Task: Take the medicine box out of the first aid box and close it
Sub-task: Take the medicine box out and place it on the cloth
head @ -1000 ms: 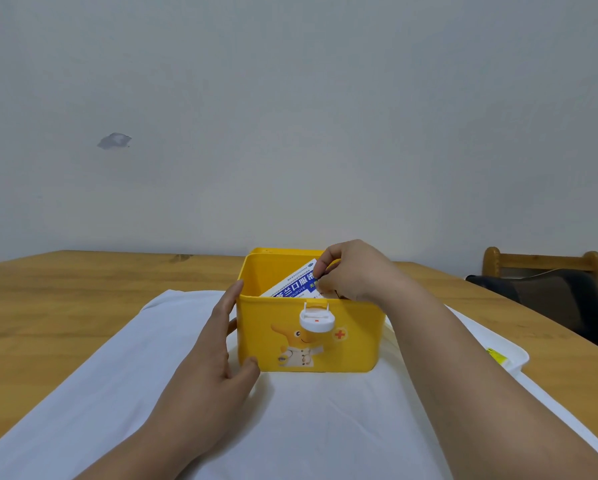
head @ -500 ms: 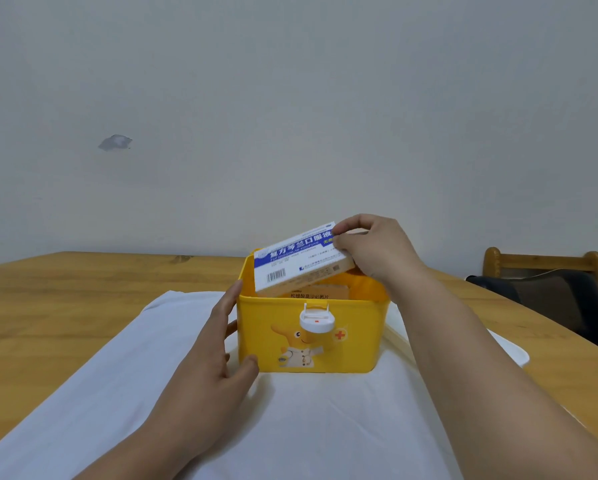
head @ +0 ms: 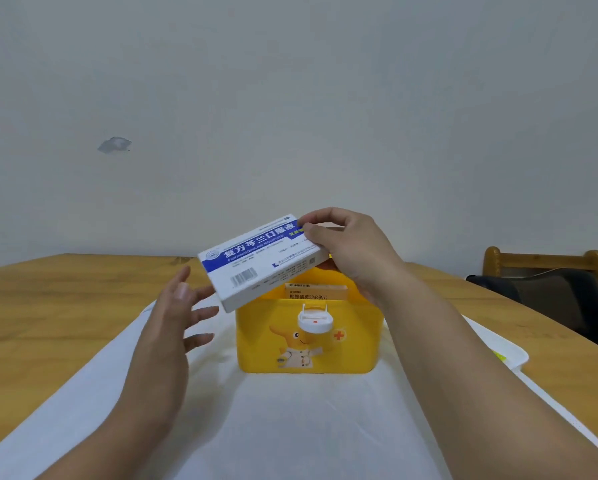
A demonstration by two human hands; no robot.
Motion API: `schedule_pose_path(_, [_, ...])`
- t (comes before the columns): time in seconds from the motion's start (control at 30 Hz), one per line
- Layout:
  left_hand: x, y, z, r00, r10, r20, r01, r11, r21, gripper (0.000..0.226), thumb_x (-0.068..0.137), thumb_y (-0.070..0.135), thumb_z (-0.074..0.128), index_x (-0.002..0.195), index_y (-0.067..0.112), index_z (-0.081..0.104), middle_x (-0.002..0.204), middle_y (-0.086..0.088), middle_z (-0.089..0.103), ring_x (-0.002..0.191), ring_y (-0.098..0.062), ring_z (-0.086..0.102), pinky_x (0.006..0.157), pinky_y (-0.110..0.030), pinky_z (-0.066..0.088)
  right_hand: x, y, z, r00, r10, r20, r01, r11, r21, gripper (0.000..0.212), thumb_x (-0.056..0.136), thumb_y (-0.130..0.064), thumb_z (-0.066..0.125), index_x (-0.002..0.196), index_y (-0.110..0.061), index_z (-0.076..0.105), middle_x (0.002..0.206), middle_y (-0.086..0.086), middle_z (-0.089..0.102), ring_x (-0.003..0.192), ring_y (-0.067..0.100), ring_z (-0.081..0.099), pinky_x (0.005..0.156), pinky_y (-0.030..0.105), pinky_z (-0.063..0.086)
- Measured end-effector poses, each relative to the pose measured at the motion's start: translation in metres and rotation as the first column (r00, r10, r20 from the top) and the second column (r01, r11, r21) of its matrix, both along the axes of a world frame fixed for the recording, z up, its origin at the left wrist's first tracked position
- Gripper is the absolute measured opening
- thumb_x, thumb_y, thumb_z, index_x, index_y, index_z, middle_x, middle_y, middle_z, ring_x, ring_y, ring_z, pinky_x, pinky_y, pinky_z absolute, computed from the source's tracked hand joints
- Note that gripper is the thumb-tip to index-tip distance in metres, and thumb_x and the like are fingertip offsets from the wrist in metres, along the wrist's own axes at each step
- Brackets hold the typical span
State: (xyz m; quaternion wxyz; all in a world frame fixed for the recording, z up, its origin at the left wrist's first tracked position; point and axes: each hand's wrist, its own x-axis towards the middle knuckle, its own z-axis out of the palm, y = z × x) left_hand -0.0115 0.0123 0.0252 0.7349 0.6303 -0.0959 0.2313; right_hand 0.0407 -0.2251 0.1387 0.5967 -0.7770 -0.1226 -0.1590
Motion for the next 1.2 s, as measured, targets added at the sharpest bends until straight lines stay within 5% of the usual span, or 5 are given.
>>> schedule_pose_path(0.4, [0.014, 0.025, -0.004, 0.973, 0.174, -0.152, -0.189, 0.978, -0.087, 0.043, 0.079, 0.056, 0.074, 0.118, 0.038, 0.068, 0.093, 0.007, 0.085, 0.061, -0.01, 0.068, 0.068, -0.039, 0.057, -0.005, 0.032, -0.014, 0.986, 0.125, 0.108, -0.105, 0.979, -0.174, 0.008, 0.104, -0.035, 0.069, 0.104, -0.034, 0.078, 0.1, -0.011, 0.085, 0.102, 0.009, 0.078, 0.091, 0.044, 0.065])
schedule_pose_path(0.57, [0.018, 0.046, -0.005, 0.915, 0.297, -0.274, -0.342, 0.93, -0.132, 0.059, 0.076, 0.057, 0.074, 0.125, 0.027, 0.06, 0.081, 0.014, 0.083, 0.055, -0.012, 0.072, 0.07, -0.039, 0.058, 0.008, 0.011, -0.011, 0.954, -0.135, 0.267, 0.193, 0.959, -0.207, 0.016, 0.1, -0.038, 0.067, 0.104, -0.035, 0.081, 0.093, -0.026, 0.077, 0.094, -0.011, 0.069, 0.071, 0.007, 0.046])
schedule_pose_path(0.7, [0.019, 0.057, -0.007, 0.85, 0.386, -0.357, -0.409, 0.912, 0.011, 0.071, 0.078, 0.057, 0.07, 0.132, 0.011, 0.058, 0.077, 0.01, 0.083, 0.076, -0.024, 0.08, 0.083, -0.053, 0.062, 0.023, -0.022, -0.017, 0.914, -0.326, 0.241, 0.379, 0.898, -0.221, 0.018, 0.098, -0.031, 0.065, 0.106, -0.031, 0.081, 0.089, -0.025, 0.072, 0.087, -0.009, 0.065, 0.067, 0.01, 0.04])
schedule_pose_path(1.0, [0.024, 0.062, -0.02, 0.778, 0.56, -0.284, -0.384, 0.782, 0.491, 0.044, 0.084, 0.053, 0.069, 0.102, 0.013, 0.074, 0.082, -0.002, 0.08, 0.077, -0.021, 0.073, 0.057, -0.036, 0.044, 0.038, -0.054, -0.032, 0.907, -0.412, 0.084, 0.414, 0.84, -0.351, 0.019, 0.098, -0.033, 0.066, 0.112, -0.027, 0.077, 0.097, -0.016, 0.069, 0.096, 0.013, 0.065, 0.065, 0.02, 0.042])
schedule_pose_path(1.2, [0.015, 0.056, -0.017, 0.745, 0.646, -0.168, -0.347, 0.59, 0.729, 0.044, 0.081, 0.064, 0.065, 0.085, 0.021, 0.064, 0.07, 0.004, 0.072, 0.065, -0.017, 0.066, 0.054, -0.035, 0.041, 0.033, -0.05, -0.038, 0.906, -0.419, 0.066, 0.406, 0.813, -0.417, 0.03, 0.098, -0.034, 0.066, 0.126, -0.026, 0.074, 0.135, 0.002, 0.07, 0.118, 0.021, 0.065, 0.082, 0.031, 0.043])
